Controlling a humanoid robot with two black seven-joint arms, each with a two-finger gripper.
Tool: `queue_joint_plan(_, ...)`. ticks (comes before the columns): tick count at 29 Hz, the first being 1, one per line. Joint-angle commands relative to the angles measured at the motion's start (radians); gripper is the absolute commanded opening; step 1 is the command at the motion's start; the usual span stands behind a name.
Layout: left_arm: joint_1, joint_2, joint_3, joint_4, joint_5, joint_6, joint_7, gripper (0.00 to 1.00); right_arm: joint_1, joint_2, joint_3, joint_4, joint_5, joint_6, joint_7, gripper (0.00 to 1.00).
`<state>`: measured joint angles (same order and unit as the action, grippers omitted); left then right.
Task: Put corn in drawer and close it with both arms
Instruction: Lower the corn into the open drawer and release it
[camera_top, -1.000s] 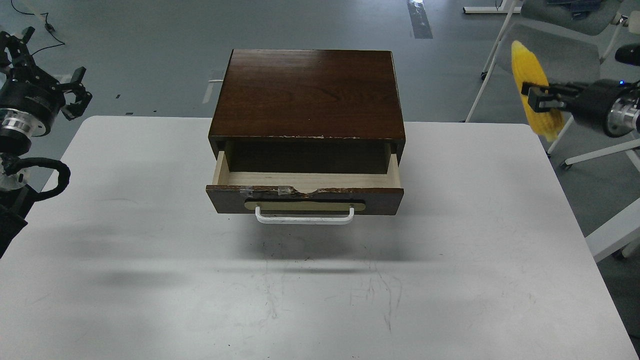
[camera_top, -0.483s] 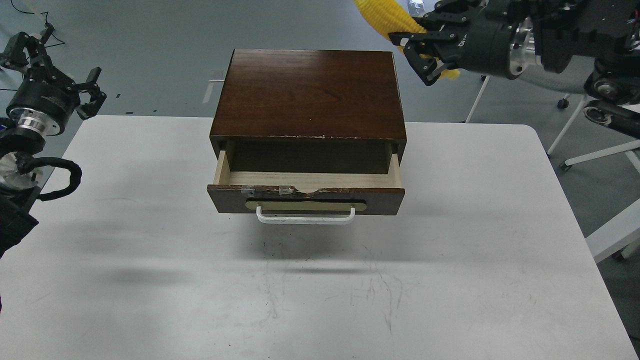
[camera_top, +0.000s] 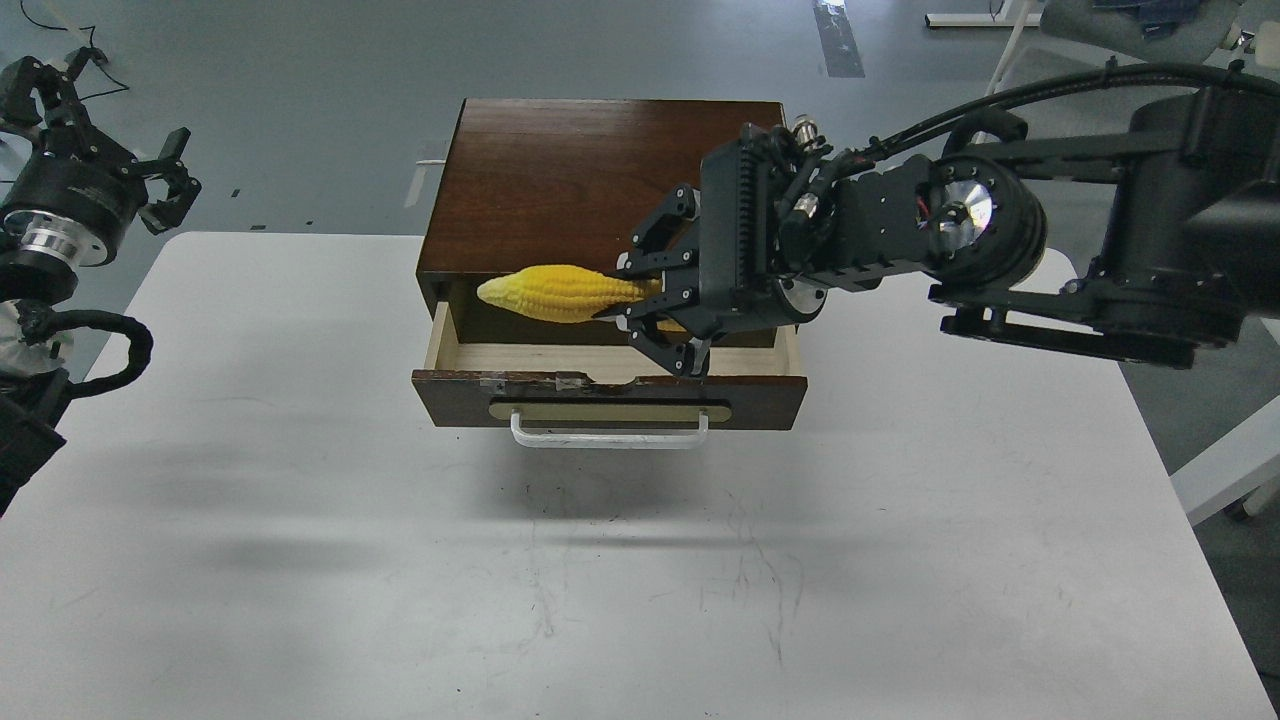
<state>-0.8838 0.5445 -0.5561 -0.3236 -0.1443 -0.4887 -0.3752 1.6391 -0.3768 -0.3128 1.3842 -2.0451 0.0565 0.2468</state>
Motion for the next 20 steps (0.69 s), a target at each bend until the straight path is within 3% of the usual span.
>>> queue_joint_plan(1, 0.006, 0.006, 0.001, 0.0, 0.0, 0.0, -0.001, 0.98, -0.001, 0.033, -0.002, -0.037, 0.005, 0.0, 0.0, 0.29)
queue_joint_plan(4, 0.009, 0.006, 0.001, 0.0, 0.0, 0.0, -0.002, 0.98, -0.002, 0.035, -0.002, -0.037, 0.006, 0.0, 0.0, 0.38)
queue_joint_plan(8, 0.009, 0.006, 0.001, 0.0, 0.0, 0.0, -0.002, 0.98, -0.018, 0.035, 0.0, -0.036, 0.01, -0.001, 0.0, 0.66)
queue_joint_plan(20, 0.003, 0.006, 0.001, 0.0, 0.0, 0.0, -0.001, 0.98, -0.028, 0.012, 0.027, -0.036, 0.025, -0.004, 0.0, 0.73)
